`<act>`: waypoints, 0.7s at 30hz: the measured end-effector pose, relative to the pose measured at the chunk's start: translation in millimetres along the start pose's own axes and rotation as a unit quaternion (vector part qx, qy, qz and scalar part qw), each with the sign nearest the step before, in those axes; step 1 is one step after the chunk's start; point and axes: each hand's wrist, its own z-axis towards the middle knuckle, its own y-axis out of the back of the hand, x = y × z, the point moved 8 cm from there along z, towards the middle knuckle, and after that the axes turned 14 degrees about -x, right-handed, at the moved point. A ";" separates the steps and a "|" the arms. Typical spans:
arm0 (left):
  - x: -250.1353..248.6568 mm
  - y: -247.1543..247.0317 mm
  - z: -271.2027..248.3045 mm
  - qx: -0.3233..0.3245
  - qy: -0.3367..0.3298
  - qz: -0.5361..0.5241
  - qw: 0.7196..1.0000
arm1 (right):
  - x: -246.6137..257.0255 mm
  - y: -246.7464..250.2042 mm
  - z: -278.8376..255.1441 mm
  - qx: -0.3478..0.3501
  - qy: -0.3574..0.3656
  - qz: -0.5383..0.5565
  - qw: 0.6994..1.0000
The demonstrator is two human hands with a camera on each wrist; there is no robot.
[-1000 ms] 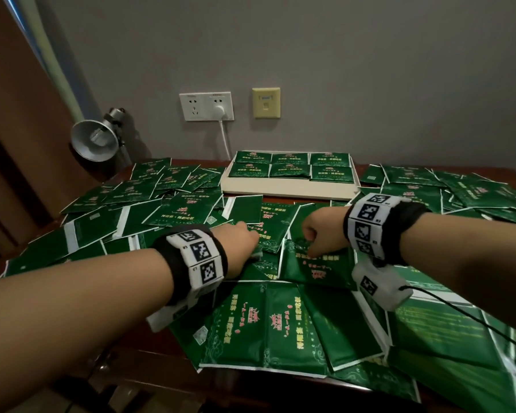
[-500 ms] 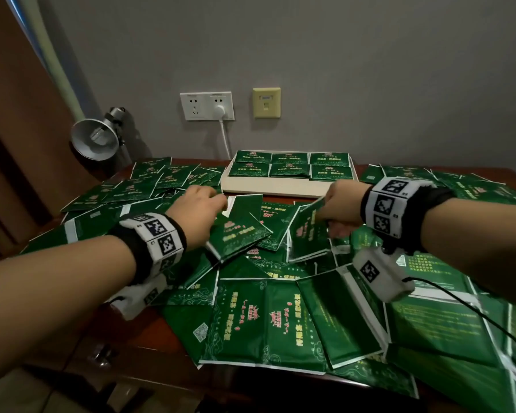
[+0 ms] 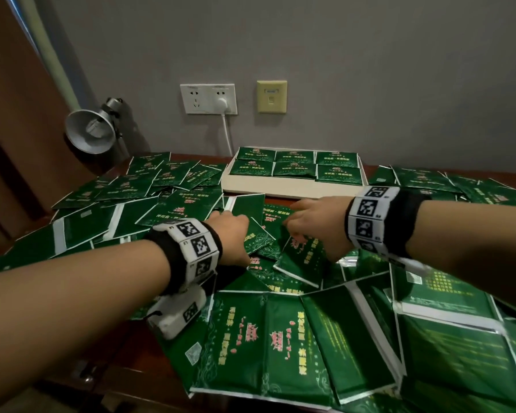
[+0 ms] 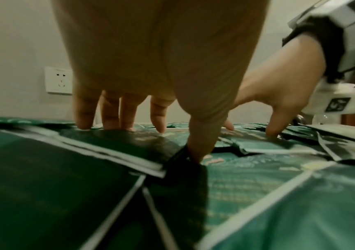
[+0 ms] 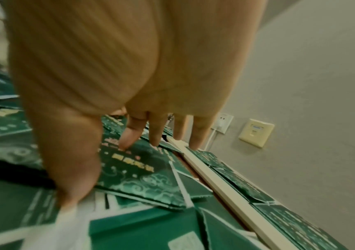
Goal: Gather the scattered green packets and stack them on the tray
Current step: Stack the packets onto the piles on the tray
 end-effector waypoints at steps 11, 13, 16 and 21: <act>10.5 39.4 33.9 -0.057 -0.052 -0.070 0.995 | 3.1 -2.5 5.1 -0.037 0.072 0.000 0.997; 11.9 53.8 47.3 -0.072 -0.064 -0.067 0.993 | -1.4 -3.8 5.4 -0.041 0.076 -0.001 0.996; 15.3 69.8 72.1 -0.085 -0.075 -0.045 0.992 | -3.1 -6.9 6.1 -0.048 0.099 -0.008 0.994; 15.9 79.2 121.8 -0.100 -0.084 -0.001 0.991 | -1.0 -13.0 9.7 -0.036 0.145 -0.032 0.988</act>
